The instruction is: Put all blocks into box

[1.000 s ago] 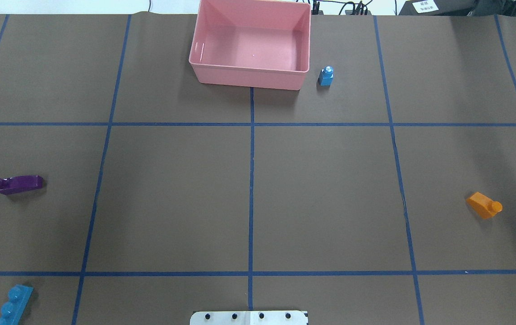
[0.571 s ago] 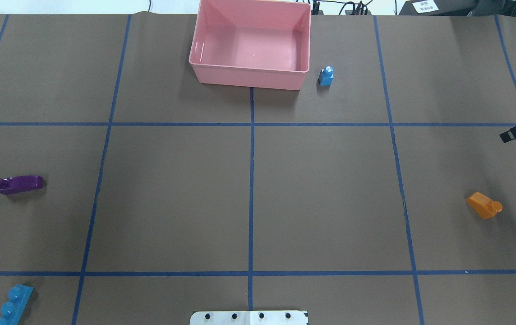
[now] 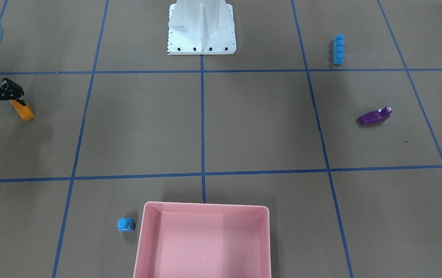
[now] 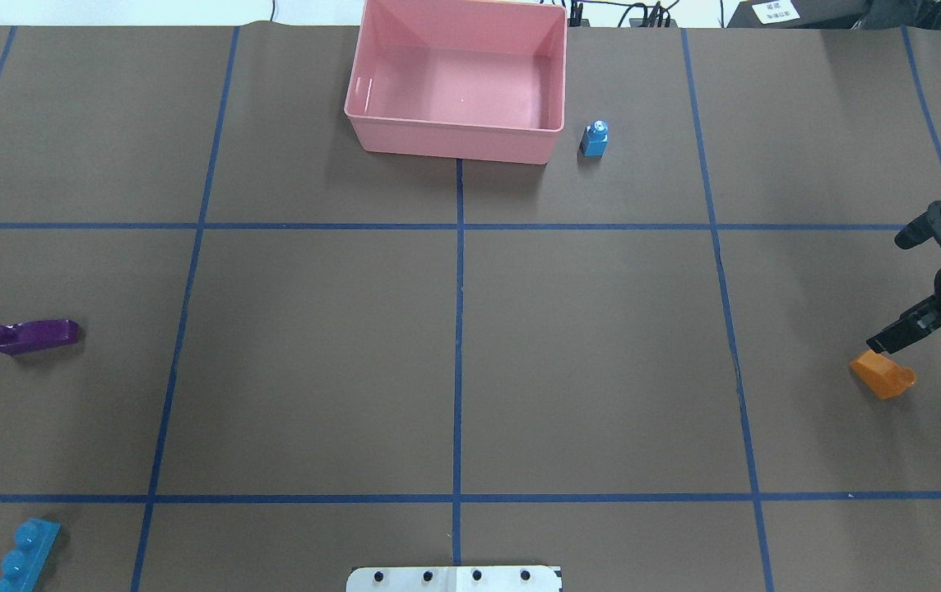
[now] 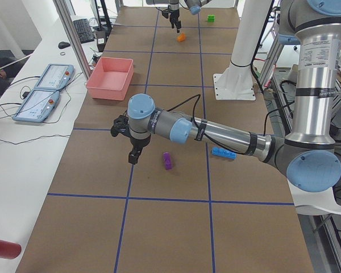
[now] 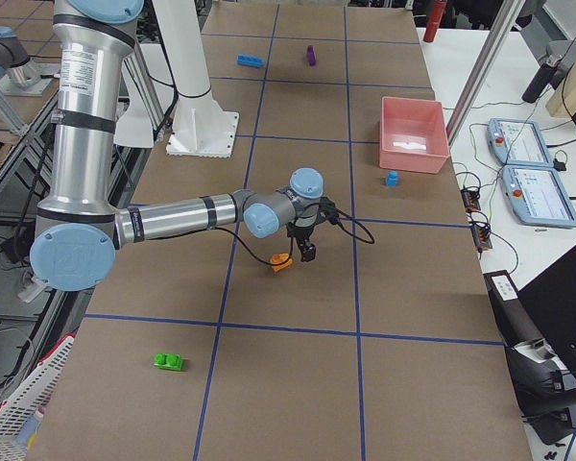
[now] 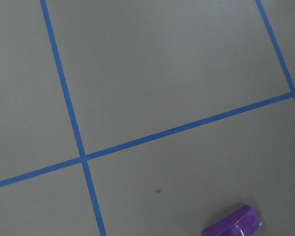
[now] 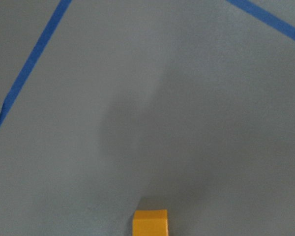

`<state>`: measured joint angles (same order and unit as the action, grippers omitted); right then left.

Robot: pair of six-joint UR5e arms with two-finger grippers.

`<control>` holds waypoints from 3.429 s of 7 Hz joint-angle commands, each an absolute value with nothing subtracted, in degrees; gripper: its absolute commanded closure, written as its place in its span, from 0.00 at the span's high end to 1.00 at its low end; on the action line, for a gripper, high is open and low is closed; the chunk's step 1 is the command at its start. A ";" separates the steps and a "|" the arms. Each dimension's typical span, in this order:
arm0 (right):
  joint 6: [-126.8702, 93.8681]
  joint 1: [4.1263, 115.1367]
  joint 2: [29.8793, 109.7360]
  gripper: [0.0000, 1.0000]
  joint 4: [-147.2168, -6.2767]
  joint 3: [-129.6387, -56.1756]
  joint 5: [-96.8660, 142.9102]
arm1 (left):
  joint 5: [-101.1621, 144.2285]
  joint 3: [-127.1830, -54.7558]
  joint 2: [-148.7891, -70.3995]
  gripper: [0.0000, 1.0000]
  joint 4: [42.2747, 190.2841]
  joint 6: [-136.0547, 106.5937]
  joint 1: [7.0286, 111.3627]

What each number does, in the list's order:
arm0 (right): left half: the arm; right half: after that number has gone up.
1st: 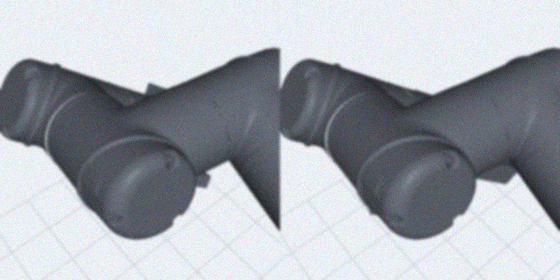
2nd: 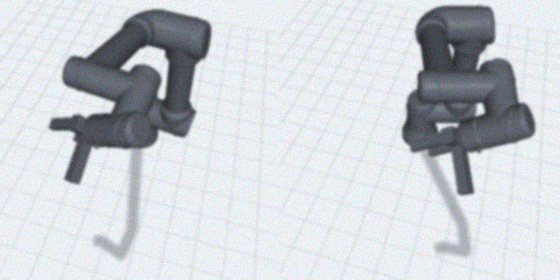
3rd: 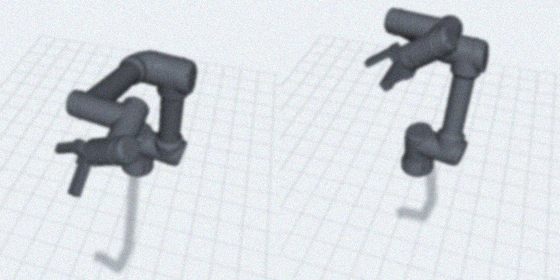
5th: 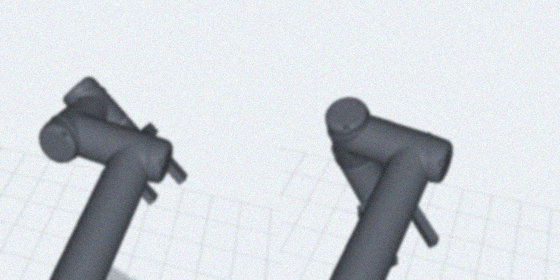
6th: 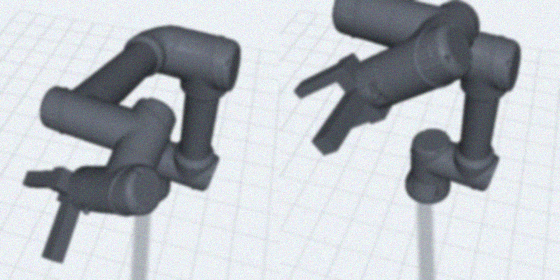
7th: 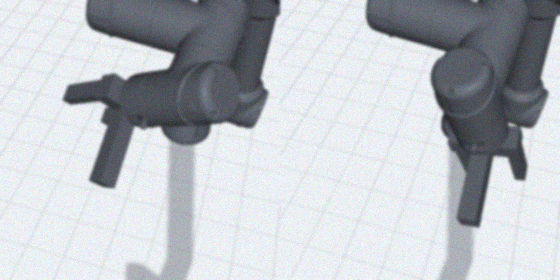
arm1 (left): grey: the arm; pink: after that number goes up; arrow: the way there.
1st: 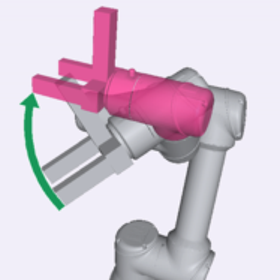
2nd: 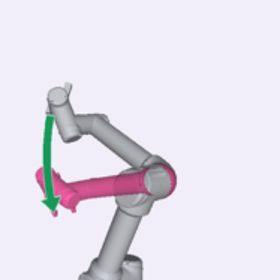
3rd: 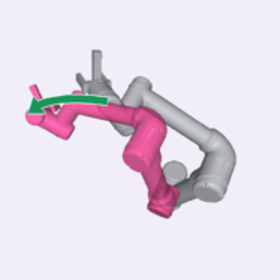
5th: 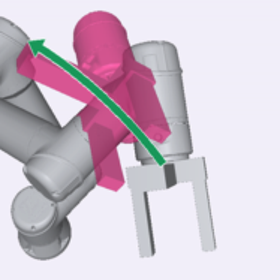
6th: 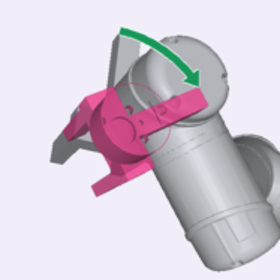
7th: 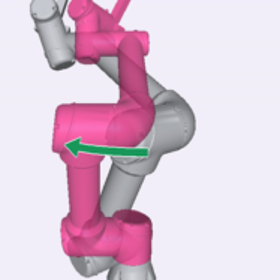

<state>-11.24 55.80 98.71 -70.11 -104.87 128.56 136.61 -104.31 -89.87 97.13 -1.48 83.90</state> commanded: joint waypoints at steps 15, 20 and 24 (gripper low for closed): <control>-28.76 69.69 91.35 0.00 -69.61 -107.84 140.88 | 132.28 -105.21 -88.59 1.00 98.88 16.25 65.51; -51.82 69.61 74.29 0.00 -69.88 -107.58 140.98 | 128.06 -104.50 -87.01 1.00 98.96 16.52 55.99; -58.10 67.95 62.43 0.00 -70.14 -103.38 139.14 | 124.89 -99.86 -87.80 1.00 102.90 16.44 55.20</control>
<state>-57.36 68.94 66.01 -70.10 -105.51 140.06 125.21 -101.42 -87.77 100.76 16.52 55.52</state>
